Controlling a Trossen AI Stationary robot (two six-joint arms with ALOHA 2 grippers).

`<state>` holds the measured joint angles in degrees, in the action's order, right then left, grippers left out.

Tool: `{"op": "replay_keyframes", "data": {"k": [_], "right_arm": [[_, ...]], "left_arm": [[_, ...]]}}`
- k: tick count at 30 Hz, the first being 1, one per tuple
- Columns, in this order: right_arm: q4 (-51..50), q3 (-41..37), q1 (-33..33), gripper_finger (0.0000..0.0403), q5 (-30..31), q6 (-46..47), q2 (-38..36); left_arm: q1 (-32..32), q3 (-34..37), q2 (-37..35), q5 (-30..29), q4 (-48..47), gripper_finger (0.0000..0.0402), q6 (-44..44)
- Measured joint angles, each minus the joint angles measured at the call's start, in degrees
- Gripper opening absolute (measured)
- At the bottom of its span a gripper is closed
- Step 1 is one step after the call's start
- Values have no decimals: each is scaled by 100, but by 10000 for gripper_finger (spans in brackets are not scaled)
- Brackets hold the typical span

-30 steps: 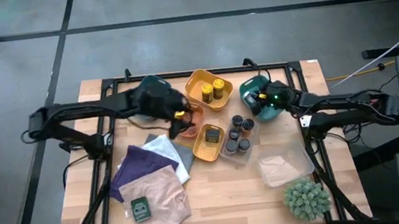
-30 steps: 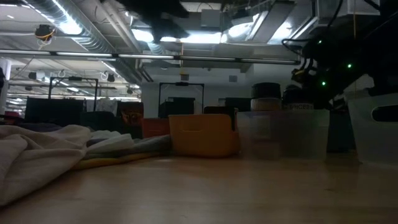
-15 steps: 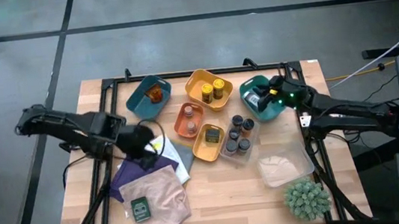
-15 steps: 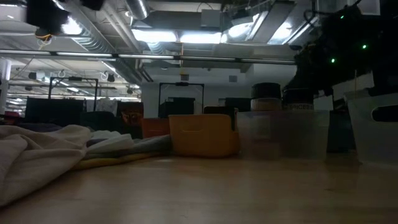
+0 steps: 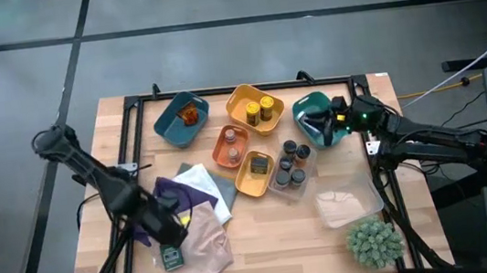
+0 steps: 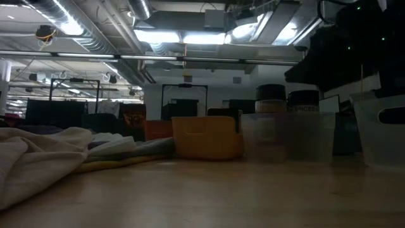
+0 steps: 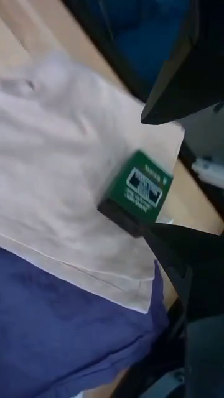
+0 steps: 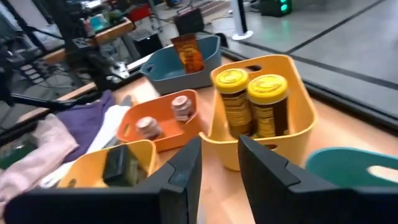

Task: Sort spices by type
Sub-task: Put the black seasoning can into the small yellow bin

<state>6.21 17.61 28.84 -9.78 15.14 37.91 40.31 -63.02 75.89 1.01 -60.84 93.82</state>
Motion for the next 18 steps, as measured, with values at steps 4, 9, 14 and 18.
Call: {"op": "replay_keyframes", "data": {"k": [4,9,14,18], "right_arm": [[5,0,0,104,-122,244,1],[219,0,-300,104,-230,260,3],[718,0,-903,104,17,258,3],[877,0,-1431,104,336,257,7]], "left_arm": [[353,0,548,-74,48,255,7],[670,4,1078,-26,892,254,-332],[974,2,1408,3,1612,226,1],[1210,2,1618,2,1694,179,663]]}}
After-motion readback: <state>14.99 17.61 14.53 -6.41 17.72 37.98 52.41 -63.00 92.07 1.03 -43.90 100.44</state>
